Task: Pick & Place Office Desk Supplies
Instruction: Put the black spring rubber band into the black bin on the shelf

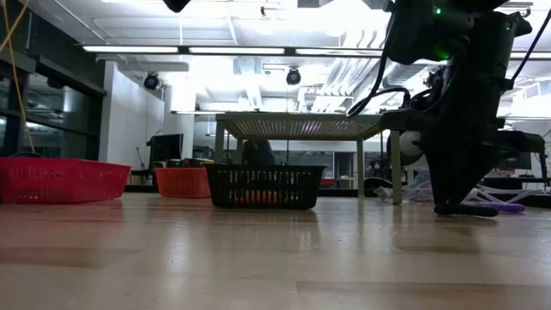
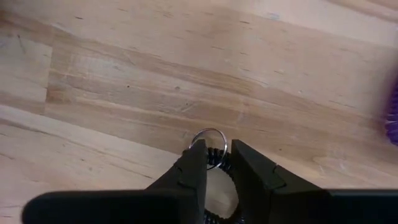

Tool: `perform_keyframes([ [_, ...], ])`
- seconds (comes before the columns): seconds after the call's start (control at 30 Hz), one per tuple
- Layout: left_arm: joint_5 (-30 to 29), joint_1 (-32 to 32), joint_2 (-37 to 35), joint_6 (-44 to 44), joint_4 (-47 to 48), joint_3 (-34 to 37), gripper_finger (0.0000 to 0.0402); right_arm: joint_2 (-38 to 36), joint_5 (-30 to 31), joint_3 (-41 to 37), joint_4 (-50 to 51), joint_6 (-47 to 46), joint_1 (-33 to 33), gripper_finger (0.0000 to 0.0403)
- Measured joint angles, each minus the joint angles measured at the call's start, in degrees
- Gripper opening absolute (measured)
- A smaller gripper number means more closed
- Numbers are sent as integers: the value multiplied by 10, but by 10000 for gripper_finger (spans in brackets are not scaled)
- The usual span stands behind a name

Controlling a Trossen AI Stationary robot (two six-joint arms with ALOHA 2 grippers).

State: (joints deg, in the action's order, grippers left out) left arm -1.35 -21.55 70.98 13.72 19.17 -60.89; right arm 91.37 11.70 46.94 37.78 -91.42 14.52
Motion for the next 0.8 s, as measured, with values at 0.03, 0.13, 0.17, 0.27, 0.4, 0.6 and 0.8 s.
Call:
perform_keyframes([
  [0.03, 0, 0, 0, 0, 0, 0, 166, 0, 0, 0, 0, 1, 0, 58],
  [0.13, 0, 0, 0, 0, 0, 0, 166, 0, 0, 0, 0, 2, 0, 36],
  [0.17, 0, 0, 0, 0, 0, 0, 166, 0, 0, 0, 0, 2, 0, 29],
  [0.27, 0, 0, 0, 0, 0, 0, 166, 0, 0, 0, 0, 2, 0, 11],
  [0.4, 0, 0, 0, 0, 0, 0, 166, 0, 2, 0, 0, 13, 0, 5],
  [0.6, 0, 0, 0, 0, 0, 0, 166, 0, 12, 0, 0, 29, 0, 4],
  [0.8, 0, 0, 0, 0, 0, 0, 166, -5, 40, 0, 0, 58, 8, 3],
])
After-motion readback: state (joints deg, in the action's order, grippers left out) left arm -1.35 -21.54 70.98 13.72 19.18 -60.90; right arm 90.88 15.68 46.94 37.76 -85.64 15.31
